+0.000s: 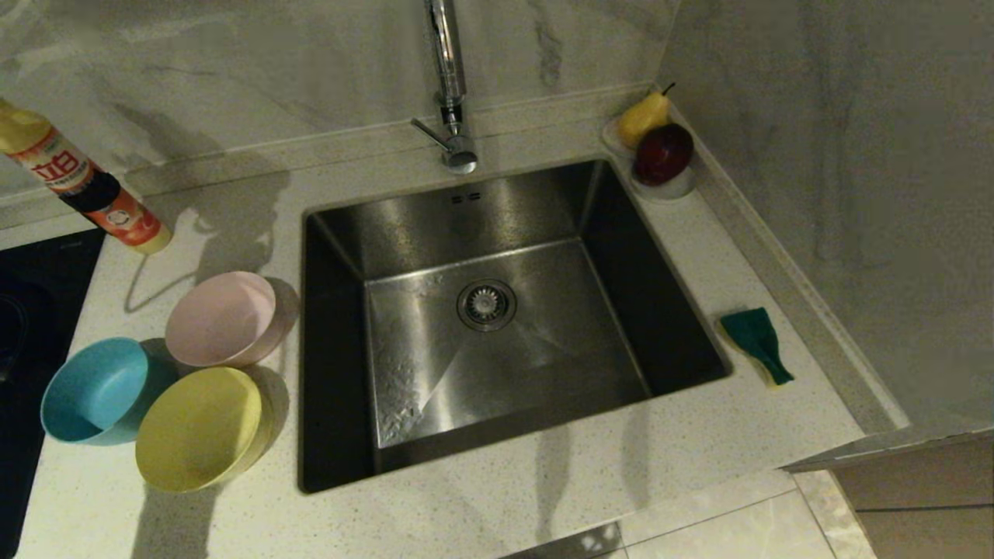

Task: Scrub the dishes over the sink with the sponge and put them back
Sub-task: Turn on the faucet

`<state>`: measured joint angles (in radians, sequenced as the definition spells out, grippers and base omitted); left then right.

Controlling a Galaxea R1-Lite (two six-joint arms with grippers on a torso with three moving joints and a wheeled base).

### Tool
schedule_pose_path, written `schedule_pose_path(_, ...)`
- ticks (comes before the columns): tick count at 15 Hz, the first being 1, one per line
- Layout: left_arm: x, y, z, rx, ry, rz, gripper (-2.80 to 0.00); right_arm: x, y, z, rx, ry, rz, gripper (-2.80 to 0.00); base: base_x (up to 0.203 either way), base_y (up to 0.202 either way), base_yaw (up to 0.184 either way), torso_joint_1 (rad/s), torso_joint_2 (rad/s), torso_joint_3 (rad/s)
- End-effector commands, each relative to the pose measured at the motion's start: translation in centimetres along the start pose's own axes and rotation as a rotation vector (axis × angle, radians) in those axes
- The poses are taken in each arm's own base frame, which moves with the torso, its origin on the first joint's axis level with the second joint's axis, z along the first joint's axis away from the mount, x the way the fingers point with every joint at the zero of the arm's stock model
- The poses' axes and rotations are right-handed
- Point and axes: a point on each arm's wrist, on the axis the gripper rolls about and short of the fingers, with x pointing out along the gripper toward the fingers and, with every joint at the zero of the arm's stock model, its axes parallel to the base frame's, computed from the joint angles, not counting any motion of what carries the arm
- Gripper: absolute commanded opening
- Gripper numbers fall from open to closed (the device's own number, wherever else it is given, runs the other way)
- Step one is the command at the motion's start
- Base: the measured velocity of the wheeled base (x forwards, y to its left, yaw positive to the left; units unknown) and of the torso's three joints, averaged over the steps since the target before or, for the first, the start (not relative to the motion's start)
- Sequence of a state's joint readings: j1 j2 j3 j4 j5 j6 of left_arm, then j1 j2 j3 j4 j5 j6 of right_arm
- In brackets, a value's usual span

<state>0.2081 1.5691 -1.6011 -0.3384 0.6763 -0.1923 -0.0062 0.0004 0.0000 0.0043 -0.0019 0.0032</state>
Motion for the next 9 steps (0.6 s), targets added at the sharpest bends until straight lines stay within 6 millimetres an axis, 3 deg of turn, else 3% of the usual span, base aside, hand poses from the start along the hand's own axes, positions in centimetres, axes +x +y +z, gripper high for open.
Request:
schedule_pose_path(1, -3.6, 1.9, 4.4, -0.001, 0.012, -0.063, -2.80, 0.0, 0.0, 0.0, 0.000, 0.000, 0.000, -2.80, 0.000, 0.000, 0.000, 0.000, 0.00, 0.000)
schedule_pose_path(4, -7.1, 2.8, 5.1, 0.046, 0.166, -0.190, -2.80, 0.0, 0.0, 0.0, 0.000, 0.001, 0.000, -2.80, 0.000, 0.000, 0.000, 0.000, 0.00, 0.000)
schedule_pose_path(6, -9.8, 3.4, 5.5, 0.021, 0.268, -0.390, -2.80, 0.0, 0.0, 0.0, 0.000, 0.001, 0.000, -2.80, 0.000, 0.000, 0.000, 0.000, 0.00, 0.000)
schedule_pose_path(9, -12.1, 2.8, 4.3, -0.013, 0.476, -0.631, -2.80, 0.0, 0.0, 0.0, 0.000, 0.001, 0.000, -2.80, 0.000, 0.000, 0.000, 0.000, 0.00, 0.000)
